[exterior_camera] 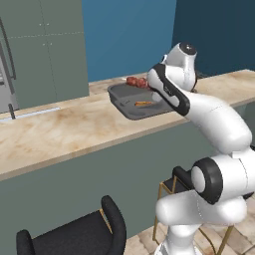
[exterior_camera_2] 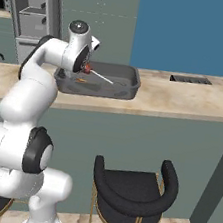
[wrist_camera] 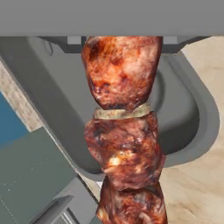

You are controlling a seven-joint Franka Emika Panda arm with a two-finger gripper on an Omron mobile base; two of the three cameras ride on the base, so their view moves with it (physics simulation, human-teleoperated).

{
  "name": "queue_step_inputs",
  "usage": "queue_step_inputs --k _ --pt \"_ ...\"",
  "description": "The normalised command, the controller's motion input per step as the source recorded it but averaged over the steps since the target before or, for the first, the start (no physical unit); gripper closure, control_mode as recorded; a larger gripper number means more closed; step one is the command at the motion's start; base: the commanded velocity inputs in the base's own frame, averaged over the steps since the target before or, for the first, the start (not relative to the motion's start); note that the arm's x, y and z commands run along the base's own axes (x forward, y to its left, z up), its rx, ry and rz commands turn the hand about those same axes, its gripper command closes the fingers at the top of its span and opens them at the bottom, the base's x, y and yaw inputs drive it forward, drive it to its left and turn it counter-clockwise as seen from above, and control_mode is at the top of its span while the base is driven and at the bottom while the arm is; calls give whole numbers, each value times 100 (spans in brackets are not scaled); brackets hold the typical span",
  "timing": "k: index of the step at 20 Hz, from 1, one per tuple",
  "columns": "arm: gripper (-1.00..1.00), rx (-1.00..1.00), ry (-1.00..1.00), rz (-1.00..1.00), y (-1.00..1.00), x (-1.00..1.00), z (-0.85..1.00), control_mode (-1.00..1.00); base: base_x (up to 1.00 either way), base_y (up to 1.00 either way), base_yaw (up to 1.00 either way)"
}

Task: Place the cold items (lemon and cucumber) from the fridge in one tupperware on the dining counter. Place the warm items (kebab skewer and hot dog) in the stove area in another tupperware.

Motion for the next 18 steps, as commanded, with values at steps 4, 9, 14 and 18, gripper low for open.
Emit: queue_step_inputs --k 4,9,14,18 --pt "100 -7 6 17 -8 75 -20 -100 0 0 0" --pt "100 -2 0 21 -7 68 -31 -100 0 0 0" --pt "100 -11 1 11 0 45 -35 -100 0 0 0" --pt "100 -27 21 0 3 29 -9 -100 0 0 0"
